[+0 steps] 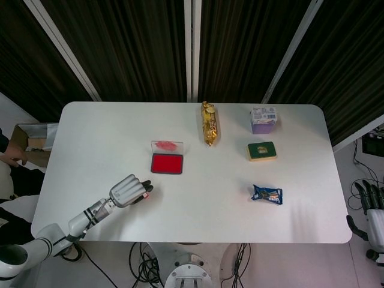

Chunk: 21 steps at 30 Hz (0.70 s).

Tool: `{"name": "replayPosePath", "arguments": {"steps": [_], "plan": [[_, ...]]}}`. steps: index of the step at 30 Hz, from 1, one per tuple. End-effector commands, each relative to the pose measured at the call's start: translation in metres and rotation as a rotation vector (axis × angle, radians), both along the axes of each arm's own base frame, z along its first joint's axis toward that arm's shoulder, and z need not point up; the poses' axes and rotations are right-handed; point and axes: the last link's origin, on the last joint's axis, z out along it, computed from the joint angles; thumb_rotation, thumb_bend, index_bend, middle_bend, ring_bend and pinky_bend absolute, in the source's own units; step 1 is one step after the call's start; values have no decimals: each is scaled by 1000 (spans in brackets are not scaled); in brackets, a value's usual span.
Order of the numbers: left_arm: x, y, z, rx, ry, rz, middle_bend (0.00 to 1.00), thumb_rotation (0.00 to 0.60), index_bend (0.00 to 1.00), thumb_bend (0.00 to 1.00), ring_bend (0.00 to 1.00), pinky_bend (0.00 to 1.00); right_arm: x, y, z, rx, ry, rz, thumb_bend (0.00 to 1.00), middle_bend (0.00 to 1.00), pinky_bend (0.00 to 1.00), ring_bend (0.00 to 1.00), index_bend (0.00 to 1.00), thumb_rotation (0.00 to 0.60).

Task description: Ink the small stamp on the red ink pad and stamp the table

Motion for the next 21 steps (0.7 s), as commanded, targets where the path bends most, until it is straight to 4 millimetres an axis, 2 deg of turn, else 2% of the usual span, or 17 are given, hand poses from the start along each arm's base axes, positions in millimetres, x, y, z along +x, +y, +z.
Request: {"name": "replayPosePath", "arguments": {"steps": [1,21], "plan": [[0,1,-1,-1,-1,0,478,600,485,316,986,1000,0,0,-1,2,-1,0,268,0,0,0,0,600],[2,5,0,7,-18,11,563,600,556,321,998,1000,-1,-2,-2,4,-2,-2,272,0,0,0,0,600]]}}
